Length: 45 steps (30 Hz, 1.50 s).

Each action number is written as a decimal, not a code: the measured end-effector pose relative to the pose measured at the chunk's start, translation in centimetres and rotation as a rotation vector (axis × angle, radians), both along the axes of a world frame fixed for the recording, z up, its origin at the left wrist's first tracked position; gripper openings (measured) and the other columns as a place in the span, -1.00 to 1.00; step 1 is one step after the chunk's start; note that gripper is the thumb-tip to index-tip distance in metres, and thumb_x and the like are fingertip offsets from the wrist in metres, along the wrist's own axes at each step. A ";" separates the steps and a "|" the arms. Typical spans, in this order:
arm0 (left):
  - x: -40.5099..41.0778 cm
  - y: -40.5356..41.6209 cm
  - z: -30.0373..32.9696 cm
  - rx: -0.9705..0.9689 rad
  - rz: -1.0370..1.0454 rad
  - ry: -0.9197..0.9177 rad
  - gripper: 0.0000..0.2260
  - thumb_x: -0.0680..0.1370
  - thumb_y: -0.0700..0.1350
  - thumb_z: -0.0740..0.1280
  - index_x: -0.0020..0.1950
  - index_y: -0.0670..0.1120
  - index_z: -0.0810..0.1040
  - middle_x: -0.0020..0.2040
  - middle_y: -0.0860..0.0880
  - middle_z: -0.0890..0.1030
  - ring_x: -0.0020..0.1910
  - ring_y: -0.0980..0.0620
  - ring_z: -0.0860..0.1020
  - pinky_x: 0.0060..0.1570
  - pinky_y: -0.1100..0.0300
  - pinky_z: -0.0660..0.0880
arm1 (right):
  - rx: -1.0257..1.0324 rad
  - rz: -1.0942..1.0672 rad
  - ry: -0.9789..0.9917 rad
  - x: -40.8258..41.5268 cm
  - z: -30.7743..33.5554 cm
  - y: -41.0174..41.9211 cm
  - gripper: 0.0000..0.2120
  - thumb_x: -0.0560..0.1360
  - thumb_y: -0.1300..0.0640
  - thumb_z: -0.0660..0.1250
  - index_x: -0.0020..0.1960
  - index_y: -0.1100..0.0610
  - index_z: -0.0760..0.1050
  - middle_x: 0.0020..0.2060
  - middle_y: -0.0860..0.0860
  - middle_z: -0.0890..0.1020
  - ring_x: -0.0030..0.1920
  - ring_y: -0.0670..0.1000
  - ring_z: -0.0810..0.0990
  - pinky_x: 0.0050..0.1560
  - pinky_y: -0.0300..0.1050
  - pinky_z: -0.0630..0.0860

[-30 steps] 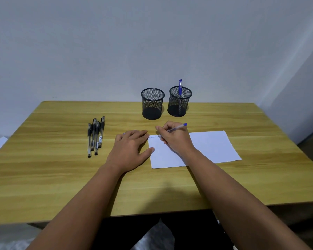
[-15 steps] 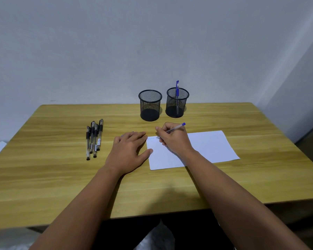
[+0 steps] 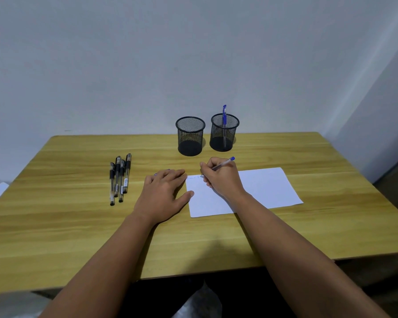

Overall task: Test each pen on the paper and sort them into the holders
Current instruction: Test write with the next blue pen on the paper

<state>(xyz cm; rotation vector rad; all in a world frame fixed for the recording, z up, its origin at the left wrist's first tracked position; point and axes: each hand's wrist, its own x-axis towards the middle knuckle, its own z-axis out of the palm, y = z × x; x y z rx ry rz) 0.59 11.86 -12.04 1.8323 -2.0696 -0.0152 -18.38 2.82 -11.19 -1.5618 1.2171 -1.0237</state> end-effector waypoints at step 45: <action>-0.1 0.2 0.2 0.005 0.000 0.018 -0.46 0.59 0.32 0.18 0.51 0.13 0.41 0.53 0.21 0.36 0.49 0.10 0.26 0.34 0.02 0.20 | -0.046 -0.104 0.019 -0.2 -0.3 -0.3 -0.60 0.67 0.11 0.33 -0.19 0.37 0.34 -0.39 0.34 0.41 -0.40 0.12 0.43 -0.39 -0.03 0.42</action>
